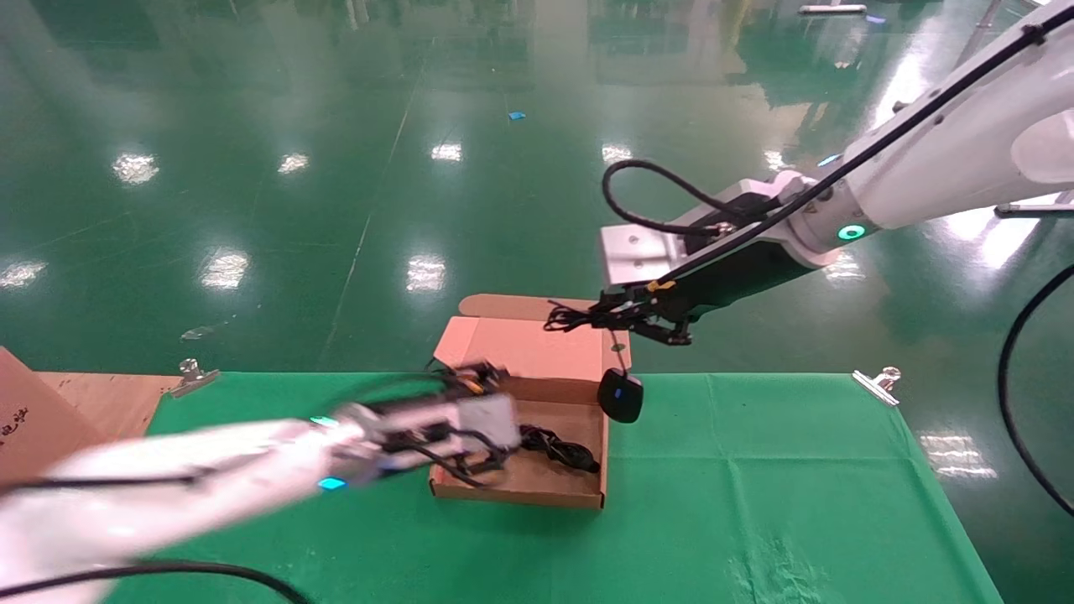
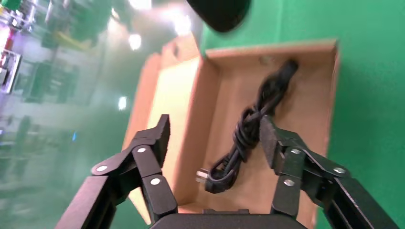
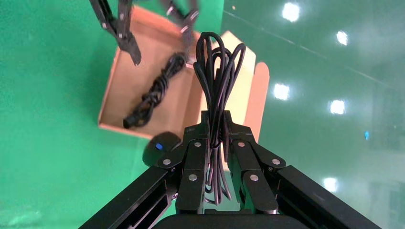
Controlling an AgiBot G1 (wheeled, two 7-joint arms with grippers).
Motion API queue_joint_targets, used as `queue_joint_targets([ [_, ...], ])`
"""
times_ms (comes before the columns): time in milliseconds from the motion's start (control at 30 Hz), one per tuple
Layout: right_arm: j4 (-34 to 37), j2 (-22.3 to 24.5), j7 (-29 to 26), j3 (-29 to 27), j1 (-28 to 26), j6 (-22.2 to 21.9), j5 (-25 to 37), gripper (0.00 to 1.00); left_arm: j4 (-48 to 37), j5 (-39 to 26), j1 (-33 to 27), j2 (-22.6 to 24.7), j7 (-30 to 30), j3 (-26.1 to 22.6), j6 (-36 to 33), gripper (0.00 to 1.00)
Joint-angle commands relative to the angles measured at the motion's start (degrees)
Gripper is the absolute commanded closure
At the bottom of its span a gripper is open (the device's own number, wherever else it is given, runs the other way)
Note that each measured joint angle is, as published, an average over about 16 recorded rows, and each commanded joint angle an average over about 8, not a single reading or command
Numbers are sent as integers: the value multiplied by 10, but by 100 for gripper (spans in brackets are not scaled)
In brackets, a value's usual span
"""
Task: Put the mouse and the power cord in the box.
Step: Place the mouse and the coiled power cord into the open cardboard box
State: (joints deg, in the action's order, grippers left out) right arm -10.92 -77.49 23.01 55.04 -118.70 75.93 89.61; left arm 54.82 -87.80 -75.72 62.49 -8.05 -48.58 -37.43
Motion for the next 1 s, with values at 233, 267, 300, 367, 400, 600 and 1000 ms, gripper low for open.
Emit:
queue_joint_targets([
  [233,-67,-8,-45,17,29,-24,-6,100,26,192,14,-113,-69,96,-119,0],
  [267,-82,-9,-55,22,36,-31,-8,100,18,207,16,-122,-79,105,-131,0],
  [300,-98,-10,-65,27,42,-38,-9,100,9,219,18,-130,-90,113,-141,0],
  [367,-130,-11,-87,40,56,-58,-14,100,-11,240,21,-146,-111,127,-161,0],
  [400,-147,-12,-99,47,62,-70,-16,100,-21,249,22,-154,-120,133,-170,0],
  [600,-234,-14,-156,95,105,-180,-33,100,-83,292,28,-203,-169,164,-227,0],
  [1000,-317,-14,-219,210,166,-349,-64,100,-226,302,9,-233,-244,179,-286,0],
])
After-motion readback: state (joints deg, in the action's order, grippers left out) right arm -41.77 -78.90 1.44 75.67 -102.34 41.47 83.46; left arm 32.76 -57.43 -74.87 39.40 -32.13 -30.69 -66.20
